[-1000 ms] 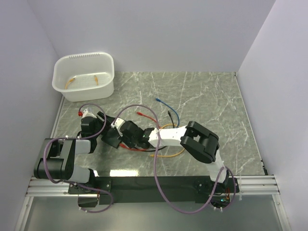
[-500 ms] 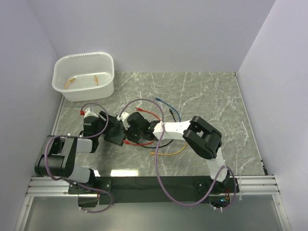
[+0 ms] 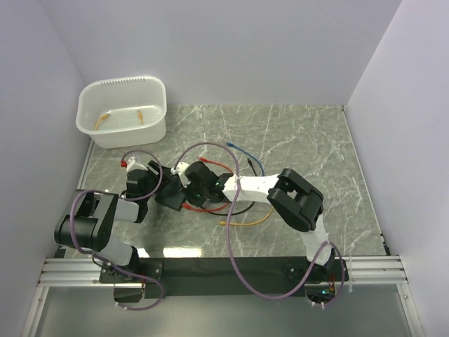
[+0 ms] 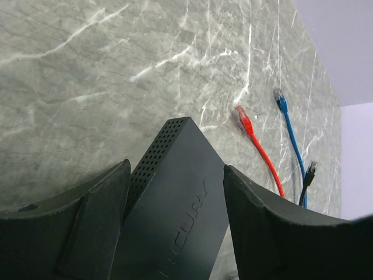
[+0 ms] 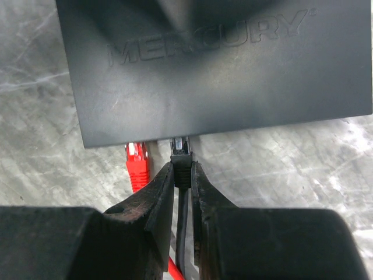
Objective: Insert the plug into the switch port
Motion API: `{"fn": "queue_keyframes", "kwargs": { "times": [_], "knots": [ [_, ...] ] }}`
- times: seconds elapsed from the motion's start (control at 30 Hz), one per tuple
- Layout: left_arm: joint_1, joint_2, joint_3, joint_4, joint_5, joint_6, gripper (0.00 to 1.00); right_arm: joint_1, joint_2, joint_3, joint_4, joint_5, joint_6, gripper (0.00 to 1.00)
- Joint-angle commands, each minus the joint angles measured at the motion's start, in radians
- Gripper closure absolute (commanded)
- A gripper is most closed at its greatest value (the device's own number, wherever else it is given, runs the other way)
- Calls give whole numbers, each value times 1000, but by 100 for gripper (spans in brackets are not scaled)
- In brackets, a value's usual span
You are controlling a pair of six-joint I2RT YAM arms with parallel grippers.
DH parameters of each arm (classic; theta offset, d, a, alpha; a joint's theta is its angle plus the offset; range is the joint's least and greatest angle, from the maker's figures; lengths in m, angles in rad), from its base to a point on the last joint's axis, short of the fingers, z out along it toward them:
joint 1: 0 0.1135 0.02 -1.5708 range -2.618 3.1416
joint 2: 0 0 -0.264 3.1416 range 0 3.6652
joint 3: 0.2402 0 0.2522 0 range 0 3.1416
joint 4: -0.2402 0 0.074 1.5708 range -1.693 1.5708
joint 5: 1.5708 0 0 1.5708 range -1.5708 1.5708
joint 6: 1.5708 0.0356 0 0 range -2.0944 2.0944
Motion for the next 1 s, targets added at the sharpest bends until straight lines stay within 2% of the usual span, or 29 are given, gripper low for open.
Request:
{"fn": "queue_keyframes", "kwargs": {
  "times": [0.0,0.27,0.57,0.73,0.87,0.9,0.97],
  "knots": [
    [-107,35,-53,-119,183,-114,30,-16,25,130,235,64,33,100],
    [-133,58,-72,-90,175,-135,30,-32,78,262,237,79,79,100],
    [-147,88,-67,-54,189,-139,30,-27,134,366,271,-24,90,100],
    [-146,55,-40,-112,170,-111,29,-19,120,314,266,-18,76,100],
    [-142,37,34,-227,137,-47,28,-16,71,222,280,-22,74,100],
    [-141,34,54,-261,127,-39,28,-16,62,187,284,-21,77,99],
    [-133,32,66,-271,123,-36,28,-16,42,160,289,-19,82,91]
  ]
}}
